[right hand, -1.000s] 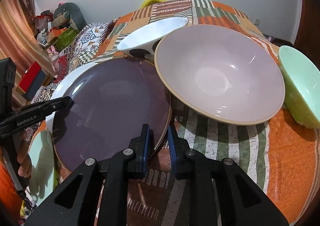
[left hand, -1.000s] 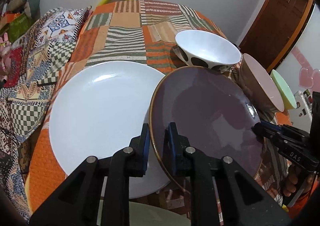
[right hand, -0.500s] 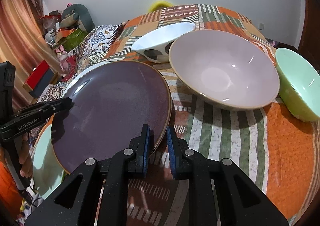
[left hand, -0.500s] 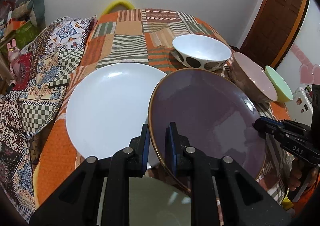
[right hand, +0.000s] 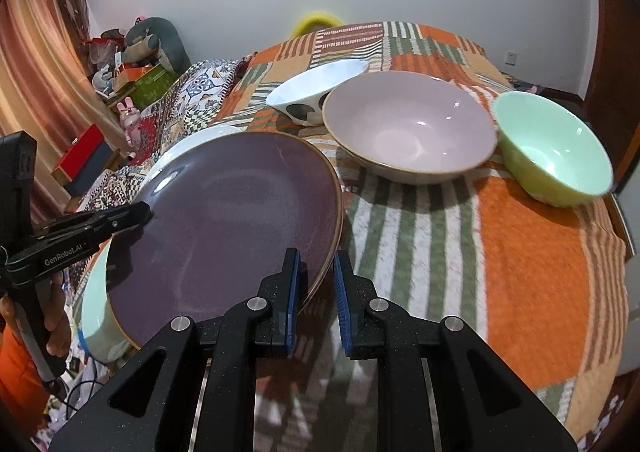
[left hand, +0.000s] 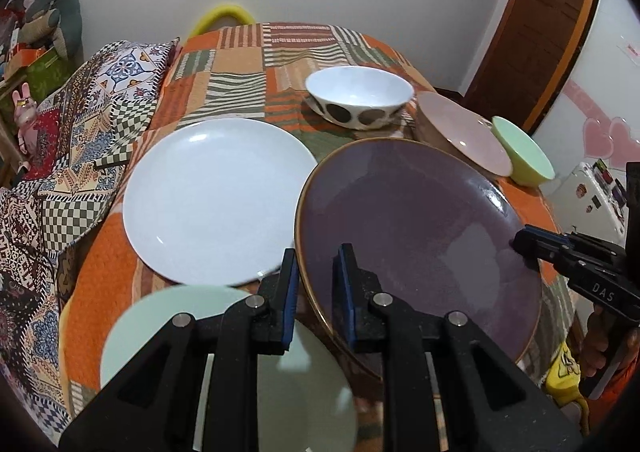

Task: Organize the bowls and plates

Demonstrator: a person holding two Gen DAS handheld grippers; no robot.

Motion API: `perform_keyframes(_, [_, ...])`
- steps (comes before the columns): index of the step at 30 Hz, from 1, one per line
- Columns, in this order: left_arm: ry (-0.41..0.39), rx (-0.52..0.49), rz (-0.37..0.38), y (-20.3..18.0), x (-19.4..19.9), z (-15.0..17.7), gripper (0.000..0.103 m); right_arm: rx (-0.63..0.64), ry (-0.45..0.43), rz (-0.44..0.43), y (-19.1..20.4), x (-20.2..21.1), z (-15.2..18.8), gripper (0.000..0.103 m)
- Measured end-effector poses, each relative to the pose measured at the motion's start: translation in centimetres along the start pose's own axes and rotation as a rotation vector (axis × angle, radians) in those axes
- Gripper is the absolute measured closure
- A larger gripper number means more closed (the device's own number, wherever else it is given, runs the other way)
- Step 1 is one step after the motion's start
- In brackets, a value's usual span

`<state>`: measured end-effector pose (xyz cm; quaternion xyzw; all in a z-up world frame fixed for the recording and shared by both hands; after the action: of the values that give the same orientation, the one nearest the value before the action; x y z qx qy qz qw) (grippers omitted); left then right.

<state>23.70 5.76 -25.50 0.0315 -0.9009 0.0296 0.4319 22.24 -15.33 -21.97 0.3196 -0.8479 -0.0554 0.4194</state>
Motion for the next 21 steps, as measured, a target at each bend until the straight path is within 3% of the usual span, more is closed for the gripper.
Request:
perform_keyframes(10, [0.013, -0.039, 0.023, -3.3, 1.7, 1.9, 0.082, -0.032, -0.027, 0.011, -1.4, 2.8, 1.6, 0.088])
perform_keyframes(21, [0.075, -0.081, 0.018, -5.8, -0.1, 3.4, 0.081, -0.079, -0.012, 0.026, -3.8, 3.0, 4.0, 0.088])
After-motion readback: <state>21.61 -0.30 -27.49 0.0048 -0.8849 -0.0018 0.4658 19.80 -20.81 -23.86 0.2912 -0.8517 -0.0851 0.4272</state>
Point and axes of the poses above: each gripper's, at about its wrist camera, not at the fingertips, and x roughly against the way its jaws point, y to its left, z to its underside, the point moved 9 cm from there along -x, roughly the way its jaws point, and after that the axes turned 12 degrees about -z, right-handed, at the moved point
